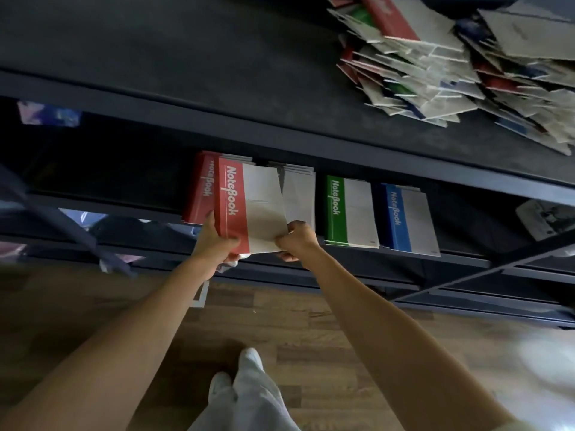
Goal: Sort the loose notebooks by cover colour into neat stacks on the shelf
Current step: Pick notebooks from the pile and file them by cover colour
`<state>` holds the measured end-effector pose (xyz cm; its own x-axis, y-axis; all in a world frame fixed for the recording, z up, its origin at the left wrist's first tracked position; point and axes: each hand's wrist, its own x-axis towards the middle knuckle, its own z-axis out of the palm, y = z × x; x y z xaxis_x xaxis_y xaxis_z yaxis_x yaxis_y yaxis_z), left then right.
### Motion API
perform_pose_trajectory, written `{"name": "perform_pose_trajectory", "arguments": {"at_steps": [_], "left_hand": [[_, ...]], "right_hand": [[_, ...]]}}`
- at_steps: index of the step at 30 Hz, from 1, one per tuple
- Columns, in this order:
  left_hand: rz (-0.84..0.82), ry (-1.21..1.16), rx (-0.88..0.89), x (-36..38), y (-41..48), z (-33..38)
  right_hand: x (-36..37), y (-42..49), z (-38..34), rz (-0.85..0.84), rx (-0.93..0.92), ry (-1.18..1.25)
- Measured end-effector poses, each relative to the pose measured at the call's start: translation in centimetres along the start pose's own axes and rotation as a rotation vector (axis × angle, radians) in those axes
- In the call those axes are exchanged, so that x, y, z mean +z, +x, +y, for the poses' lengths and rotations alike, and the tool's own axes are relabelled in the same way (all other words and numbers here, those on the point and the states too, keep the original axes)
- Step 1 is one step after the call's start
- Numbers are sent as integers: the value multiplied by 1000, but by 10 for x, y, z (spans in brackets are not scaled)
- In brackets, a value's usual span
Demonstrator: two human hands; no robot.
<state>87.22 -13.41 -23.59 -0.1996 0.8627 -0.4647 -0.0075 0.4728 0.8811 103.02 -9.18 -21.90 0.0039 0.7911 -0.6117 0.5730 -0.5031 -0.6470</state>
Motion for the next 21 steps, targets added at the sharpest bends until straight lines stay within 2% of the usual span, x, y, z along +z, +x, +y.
{"name": "perform_pose_trajectory", "arguments": {"at_steps": [4, 7, 14, 21], "left_hand": [[104, 34, 26, -25, 22, -2], [192, 66, 31, -39, 40, -9], [334, 107, -34, -50, 73, -32], [465, 353, -23, -50, 88, -38]], "right_hand": [[19, 11, -10, 81, -194, -516], [31, 21, -13, 104, -248, -721], [59, 47, -13, 162, -318, -921], [68, 58, -4, 170, -306, -946]]}}
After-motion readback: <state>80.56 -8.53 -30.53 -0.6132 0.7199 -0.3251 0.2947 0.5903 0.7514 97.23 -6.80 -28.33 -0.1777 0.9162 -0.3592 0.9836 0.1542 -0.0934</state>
